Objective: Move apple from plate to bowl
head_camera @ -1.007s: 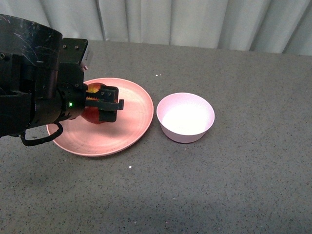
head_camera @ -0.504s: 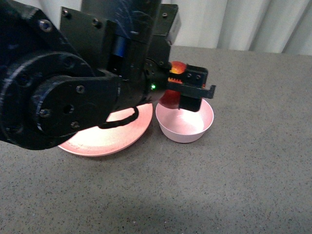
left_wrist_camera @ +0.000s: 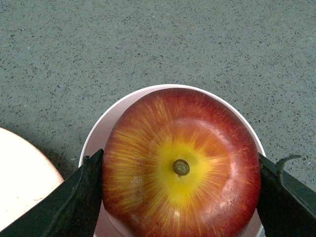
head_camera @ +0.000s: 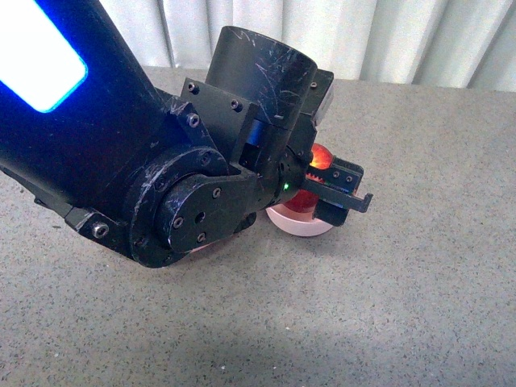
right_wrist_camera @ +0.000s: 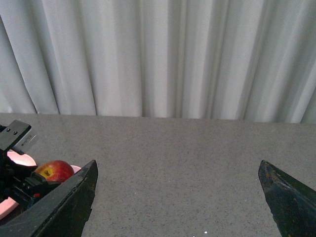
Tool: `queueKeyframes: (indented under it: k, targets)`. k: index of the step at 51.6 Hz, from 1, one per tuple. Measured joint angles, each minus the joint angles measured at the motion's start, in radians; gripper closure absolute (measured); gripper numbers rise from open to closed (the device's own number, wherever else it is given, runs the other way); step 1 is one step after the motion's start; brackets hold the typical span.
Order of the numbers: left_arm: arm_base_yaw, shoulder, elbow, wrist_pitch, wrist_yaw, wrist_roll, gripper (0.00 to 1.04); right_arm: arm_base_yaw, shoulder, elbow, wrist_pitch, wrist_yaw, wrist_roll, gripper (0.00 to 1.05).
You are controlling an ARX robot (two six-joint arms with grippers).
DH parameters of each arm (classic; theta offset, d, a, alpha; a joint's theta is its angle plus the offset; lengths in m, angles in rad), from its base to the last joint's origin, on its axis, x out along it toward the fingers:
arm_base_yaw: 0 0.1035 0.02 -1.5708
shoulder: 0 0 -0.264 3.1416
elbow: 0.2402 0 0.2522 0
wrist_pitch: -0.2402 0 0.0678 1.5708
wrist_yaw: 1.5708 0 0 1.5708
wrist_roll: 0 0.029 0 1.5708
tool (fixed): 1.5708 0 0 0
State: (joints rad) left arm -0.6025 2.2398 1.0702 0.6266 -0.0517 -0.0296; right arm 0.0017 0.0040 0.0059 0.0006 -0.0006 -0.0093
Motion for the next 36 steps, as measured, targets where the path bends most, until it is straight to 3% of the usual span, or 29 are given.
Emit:
queueKeyframes:
  k: [5,11,26,36]
  targets:
    - [-0.004,0.004,0.004,-0.003,0.000,0.003,0.27,0.000,0.000,0.000,0.000,0.000,0.000,0.09]
    - [-0.005,0.005,0.005,-0.005,-0.003,0.008,0.05,0.000,0.000,0.000,0.000,0.000,0.000,0.09]
    - [0.003,-0.060,-0.040,0.044,-0.018,-0.018,0.07,0.000,0.000,0.000,0.000,0.000,0.000,0.09]
    - [0.035,-0.297,-0.220,0.154,-0.105,-0.084,0.07,0.000,0.000,0.000,0.000,0.000,0.000,0.09]
